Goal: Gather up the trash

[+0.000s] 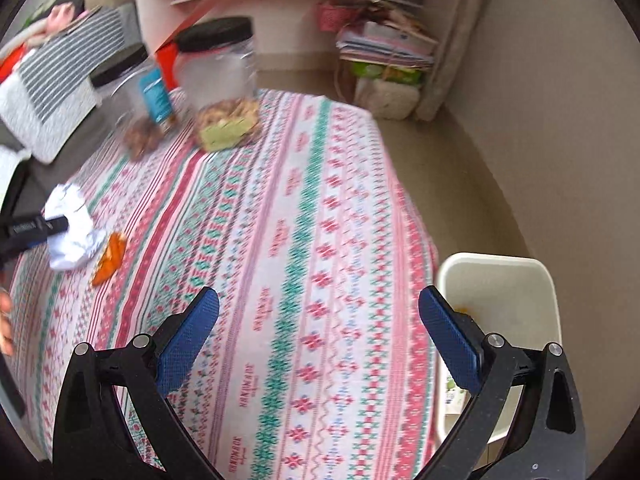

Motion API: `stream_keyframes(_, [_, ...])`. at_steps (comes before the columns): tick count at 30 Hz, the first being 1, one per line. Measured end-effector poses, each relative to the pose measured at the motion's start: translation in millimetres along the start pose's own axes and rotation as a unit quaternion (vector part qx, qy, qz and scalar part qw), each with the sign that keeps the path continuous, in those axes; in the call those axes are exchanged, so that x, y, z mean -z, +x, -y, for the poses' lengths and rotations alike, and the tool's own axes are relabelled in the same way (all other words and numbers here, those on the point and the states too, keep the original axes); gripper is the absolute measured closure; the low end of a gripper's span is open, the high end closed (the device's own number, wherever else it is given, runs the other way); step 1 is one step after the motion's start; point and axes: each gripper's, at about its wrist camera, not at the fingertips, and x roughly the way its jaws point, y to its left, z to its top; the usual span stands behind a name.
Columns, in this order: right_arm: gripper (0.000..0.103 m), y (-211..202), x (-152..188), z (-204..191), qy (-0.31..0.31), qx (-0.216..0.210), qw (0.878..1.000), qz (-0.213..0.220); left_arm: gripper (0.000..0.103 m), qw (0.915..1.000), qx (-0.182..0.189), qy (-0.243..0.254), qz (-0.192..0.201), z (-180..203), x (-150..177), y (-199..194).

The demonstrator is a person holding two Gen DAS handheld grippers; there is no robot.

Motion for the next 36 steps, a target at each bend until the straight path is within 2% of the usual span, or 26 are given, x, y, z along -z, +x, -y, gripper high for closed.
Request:
stream_keyframes(2, [0.007, 8.6, 6.1, -13.2, -0.015, -0.017, 1.000, -0.015, 0.088, 0.9999, -0.006, 0.000, 0.009, -8.7, -0.5, -14.5])
stream_keyframes(8, [0.007, 28.5, 22.1, -42.8, -0.008, -0.067, 0.995, -0.068, 0.089, 0.9995, 0.023, -0.017, 0.012, -42.6, -1.0, -46.7])
stream_keyframes(14, [0.008, 43.9, 11.7, -81.9, 0.041, -0.099, 0.992, -0.071, 0.090, 0.9991, 0.020, -0.017, 0.033, -72.1, 3.0, -82.5])
stream_keyframes(20, [0.015, 59.8, -3.8, -140.7, 0.033, -0.107, 0.991, -0.069, 0.089, 0.9962, -0.006, -0.009, 0.087, -90.7, 0.1, -126.6])
stream_keyframes(24, [0.031, 71.9, -13.5, -168.9, 0.023, -0.107, 0.991, -0.073, 0.089, 0.9926, 0.000, -0.016, 0.120, -99.7, -2.7, -152.8])
stream_keyframes(27, [0.048, 82.9, -20.0, -178.7, 0.021, -0.106, 0.991, -0.082, 0.089, 0.9916, -0.007, -0.007, 0.129, -97.2, -0.2, -157.7])
stream_keyframes(28, [0.056, 85.2, -21.7, -180.2, 0.022, -0.102, 0.991, -0.082, 0.089, 0.9915, -0.009, -0.003, 0.130, -96.1, 1.2, -157.8])
stream_keyframes(29, [0.076, 85.3, -23.5, -181.1, 0.019, -0.098, 0.992, -0.077, 0.089, 0.9915, -0.010, 0.000, 0.130, -96.6, 3.4, -158.4])
stream_keyframes(33, [0.086, 82.5, -28.5, -173.2, 0.029, -0.114, 0.990, -0.079, 0.089, 0.9923, -0.003, -0.001, 0.124, -97.0, 5.5, -155.8])
stream_keyframes(36, [0.087, 72.1, -29.2, -162.2, 0.041, -0.126, 0.989, -0.073, 0.089, 0.9932, 0.010, -0.011, 0.116, -100.8, 5.3, -153.3])
